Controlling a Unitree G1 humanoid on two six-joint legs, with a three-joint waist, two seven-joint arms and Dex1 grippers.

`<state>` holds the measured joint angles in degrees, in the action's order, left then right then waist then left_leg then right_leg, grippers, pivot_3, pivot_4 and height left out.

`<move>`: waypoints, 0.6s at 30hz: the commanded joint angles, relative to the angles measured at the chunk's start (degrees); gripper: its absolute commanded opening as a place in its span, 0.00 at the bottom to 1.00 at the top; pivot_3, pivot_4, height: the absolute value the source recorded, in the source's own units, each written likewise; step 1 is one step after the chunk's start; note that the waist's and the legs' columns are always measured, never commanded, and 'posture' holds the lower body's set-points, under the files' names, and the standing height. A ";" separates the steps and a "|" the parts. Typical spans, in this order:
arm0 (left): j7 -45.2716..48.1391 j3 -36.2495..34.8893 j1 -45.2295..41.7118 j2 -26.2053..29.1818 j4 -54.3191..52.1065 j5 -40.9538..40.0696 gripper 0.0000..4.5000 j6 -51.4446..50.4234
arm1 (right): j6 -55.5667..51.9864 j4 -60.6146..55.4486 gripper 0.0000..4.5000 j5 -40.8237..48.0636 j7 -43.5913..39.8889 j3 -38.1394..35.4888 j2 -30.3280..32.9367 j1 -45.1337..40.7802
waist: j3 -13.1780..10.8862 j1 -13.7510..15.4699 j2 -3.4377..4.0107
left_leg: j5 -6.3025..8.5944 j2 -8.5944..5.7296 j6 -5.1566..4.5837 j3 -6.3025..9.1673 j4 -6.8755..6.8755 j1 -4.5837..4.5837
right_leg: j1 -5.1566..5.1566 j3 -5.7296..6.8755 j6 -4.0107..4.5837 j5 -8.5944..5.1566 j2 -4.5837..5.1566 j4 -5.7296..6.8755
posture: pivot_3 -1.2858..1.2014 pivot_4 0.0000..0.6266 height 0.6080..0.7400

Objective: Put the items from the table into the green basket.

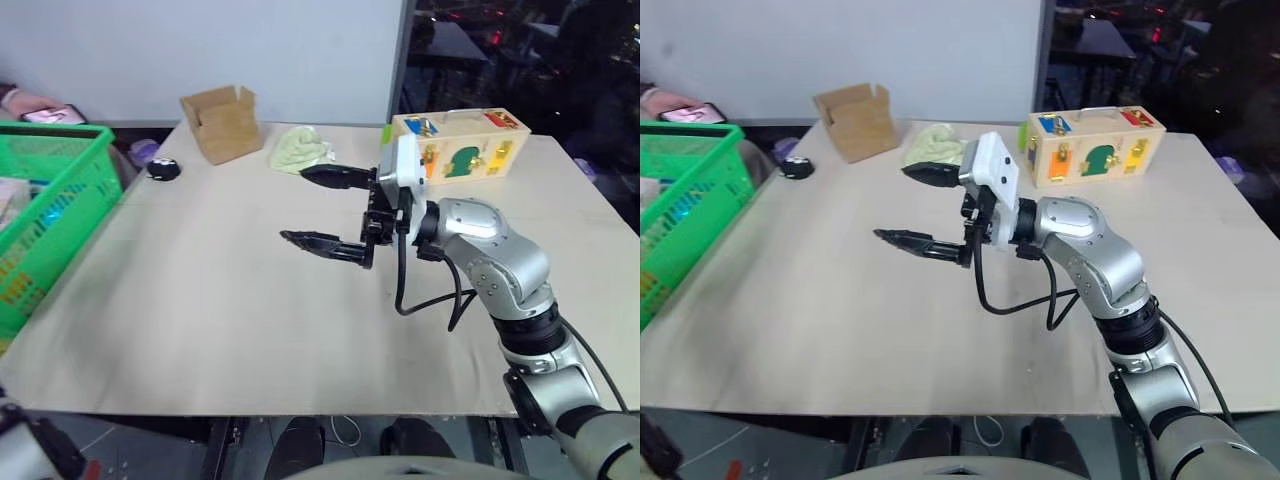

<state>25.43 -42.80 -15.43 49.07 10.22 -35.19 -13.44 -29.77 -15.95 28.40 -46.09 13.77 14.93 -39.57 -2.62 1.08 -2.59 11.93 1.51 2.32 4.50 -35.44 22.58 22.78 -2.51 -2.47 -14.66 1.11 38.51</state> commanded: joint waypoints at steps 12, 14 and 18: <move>-6.46 32.66 4.16 -16.71 -38.14 -7.46 0.98 -23.17 | -8.33 -9.46 1.00 -10.66 17.76 -16.70 16.30 20.82 | 0.11 -2.62 0.57 | 0.01 -0.02 -0.04 -0.14 0.00 -0.18 | -0.17 -0.29 0.00 -0.01 -0.15 -0.18 | 0.50 0.00 1.00; -5.44 36.29 6.13 -16.43 -38.89 -4.81 0.98 -23.33 | -9.77 -12.20 1.00 -12.71 21.46 -18.95 16.57 25.03 | 0.30 -3.62 0.78 | 0.01 0.00 -0.05 -0.23 0.04 -0.37 | -0.25 -0.48 -0.01 -0.02 -0.23 -0.15 | 0.49 0.00 1.00; -4.94 37.54 10.78 -16.72 -41.40 -3.72 0.98 -24.08 | -13.06 -21.69 1.00 -11.38 24.81 -22.56 14.79 35.49 | 0.27 -4.56 0.97 | 0.07 -0.02 -0.16 -0.63 0.04 -0.47 | -0.29 -0.82 -0.04 -0.05 -0.19 -0.28 | 0.48 0.00 1.00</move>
<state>20.27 -4.08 -4.25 32.13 -28.10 -39.37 -37.80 -42.46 -32.63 16.53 -22.34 -6.80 29.88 -4.10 -2.35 -3.48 -1.62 12.01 1.49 2.16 3.82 -35.41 22.12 22.51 -3.38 -2.59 -14.76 0.92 38.23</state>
